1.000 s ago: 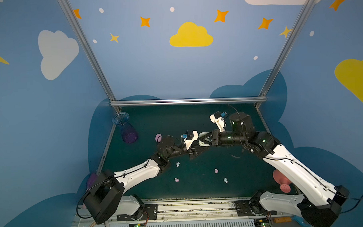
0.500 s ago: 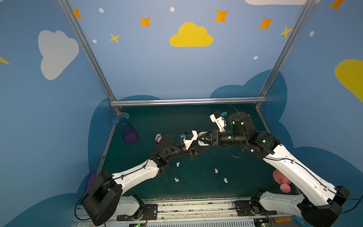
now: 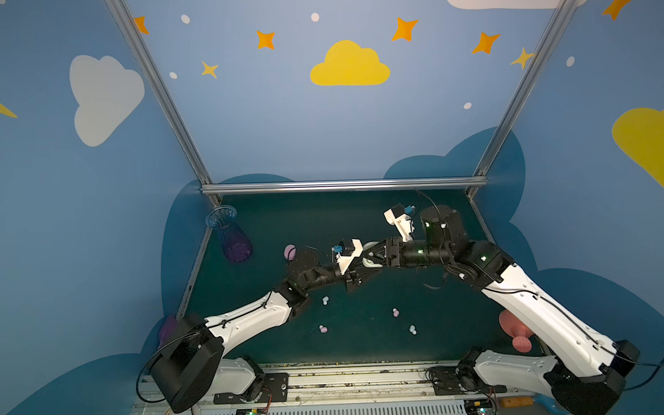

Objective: Insert wireless bluetooth earbuds into charging case
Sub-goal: Insert the wireless bluetooth earbud into the charging case.

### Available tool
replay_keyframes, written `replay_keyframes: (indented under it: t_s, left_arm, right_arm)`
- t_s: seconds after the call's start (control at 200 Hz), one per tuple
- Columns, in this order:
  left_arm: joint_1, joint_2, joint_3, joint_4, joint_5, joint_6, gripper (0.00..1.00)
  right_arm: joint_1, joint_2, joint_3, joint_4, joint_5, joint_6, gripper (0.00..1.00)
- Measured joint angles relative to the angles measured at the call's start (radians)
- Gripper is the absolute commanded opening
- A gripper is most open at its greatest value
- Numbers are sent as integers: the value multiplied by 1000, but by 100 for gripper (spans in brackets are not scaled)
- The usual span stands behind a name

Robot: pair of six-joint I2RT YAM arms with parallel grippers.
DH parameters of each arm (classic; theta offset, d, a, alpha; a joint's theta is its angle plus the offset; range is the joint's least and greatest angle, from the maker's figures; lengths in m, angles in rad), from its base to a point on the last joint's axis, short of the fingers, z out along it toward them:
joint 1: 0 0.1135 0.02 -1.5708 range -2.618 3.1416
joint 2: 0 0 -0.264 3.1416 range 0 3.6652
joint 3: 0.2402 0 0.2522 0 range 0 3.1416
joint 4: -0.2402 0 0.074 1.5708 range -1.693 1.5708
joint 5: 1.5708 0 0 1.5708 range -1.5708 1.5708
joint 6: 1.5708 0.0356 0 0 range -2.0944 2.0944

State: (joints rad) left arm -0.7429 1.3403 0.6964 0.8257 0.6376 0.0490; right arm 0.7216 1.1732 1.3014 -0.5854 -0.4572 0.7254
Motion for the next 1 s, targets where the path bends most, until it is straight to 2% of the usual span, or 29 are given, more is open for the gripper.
replay_keyframes:
  t_s: [0.305, 0.611, 1.001]
  left_arm:
    - [0, 0, 0, 1, 0, 3, 18]
    - [0, 0, 0, -14, -1, 2, 18]
    - [1, -1, 0, -14, -1, 1, 18]
  right_arm:
    - [0, -9, 0, -13, -12, 4, 46]
    - [0, -8, 14, -44, 9, -11, 56]
    - [0, 26, 50, -63, -2, -27, 56]
